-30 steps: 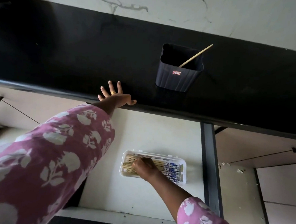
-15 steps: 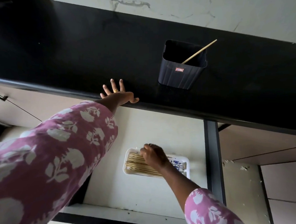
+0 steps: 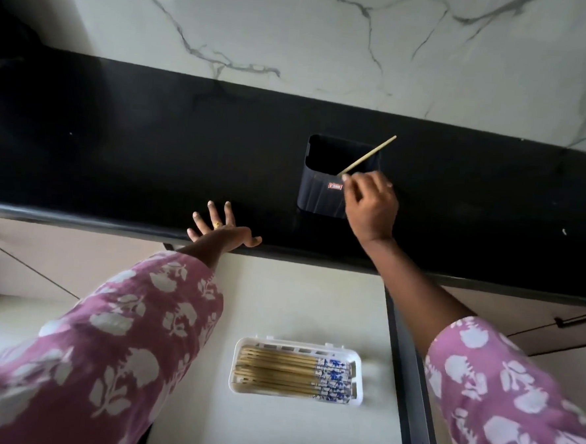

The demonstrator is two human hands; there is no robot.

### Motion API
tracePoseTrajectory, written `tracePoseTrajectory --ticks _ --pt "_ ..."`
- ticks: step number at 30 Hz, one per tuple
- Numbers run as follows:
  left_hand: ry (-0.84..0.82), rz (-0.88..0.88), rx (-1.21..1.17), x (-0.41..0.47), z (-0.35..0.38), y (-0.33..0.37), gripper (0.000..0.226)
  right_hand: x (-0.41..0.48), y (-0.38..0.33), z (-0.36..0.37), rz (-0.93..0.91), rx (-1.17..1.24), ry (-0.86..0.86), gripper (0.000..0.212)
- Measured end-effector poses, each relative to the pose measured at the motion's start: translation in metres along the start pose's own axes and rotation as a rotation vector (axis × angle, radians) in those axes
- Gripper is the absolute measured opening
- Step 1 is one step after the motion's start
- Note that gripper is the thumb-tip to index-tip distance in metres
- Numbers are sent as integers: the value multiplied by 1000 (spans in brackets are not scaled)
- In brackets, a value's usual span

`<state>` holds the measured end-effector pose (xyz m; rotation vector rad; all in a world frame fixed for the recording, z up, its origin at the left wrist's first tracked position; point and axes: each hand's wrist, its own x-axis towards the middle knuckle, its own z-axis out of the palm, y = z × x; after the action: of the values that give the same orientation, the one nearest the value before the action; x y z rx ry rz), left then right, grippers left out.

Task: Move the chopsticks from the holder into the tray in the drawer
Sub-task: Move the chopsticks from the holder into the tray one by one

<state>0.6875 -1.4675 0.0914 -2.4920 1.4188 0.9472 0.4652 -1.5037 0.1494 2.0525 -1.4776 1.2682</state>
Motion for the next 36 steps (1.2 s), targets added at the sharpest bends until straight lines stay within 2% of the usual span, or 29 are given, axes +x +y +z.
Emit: tracePoseTrajectory --ticks 2,5,9,10,13,15,17,22,24,26,31,36 --pt "-2 2 2 0 -2 3 90 28 10 2 139 20 3 16" --pt "-2 -2 -3 0 -4 3 90 60 26 13 458 84 -69 18" --pt "-2 -5 -2 9 -3 1 92 88 56 34 860 99 -220 42" --pt "0 -10 -1 11 -2 1 93 92 61 39 968 167 -232 45" --pt "2 -25 10 16 1 2 98 98 68 52 1232 457 -215 40" --pt "3 -34 12 20 2 3 98 101 71 58 1319 531 -237 30" --pt "-1 -40 10 23 3 3 99 103 72 61 1356 562 -243 27" --pt "-19 -59 37 28 4 3 100 108 75 68 1380 611 -198 36" --pt "-24 -61 43 28 4 3 100 110 73 69 1331 571 -172 27" --pt "-24 -56 34 29 4 3 99 111 67 69 1245 539 -168 10" --pt "-13 -62 26 28 4 3 99 110 53 67 1037 526 -192 25" --pt "-2 -55 22 25 5 4 97 113 43 58 1018 672 -262 31"
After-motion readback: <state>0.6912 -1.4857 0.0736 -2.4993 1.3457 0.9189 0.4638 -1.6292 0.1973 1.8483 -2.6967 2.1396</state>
